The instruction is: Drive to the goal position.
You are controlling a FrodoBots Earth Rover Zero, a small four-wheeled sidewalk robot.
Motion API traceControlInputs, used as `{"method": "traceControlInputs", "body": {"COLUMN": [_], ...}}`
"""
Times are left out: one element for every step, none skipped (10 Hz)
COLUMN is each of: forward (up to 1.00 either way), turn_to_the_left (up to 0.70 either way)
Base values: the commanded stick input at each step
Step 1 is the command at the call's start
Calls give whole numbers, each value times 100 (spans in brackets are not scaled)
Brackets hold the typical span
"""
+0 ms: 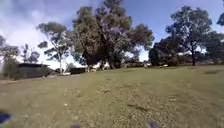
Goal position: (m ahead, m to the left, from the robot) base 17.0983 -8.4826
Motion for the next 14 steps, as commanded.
{"method": "traceControlInputs", "body": {"forward": [70,70,70,70,70,70,70,70,70,70,70,70,70,70], "turn_to_the_left": [0,0,-2,-2,-31,0,0,0,0,0,0,0,0,0]}}
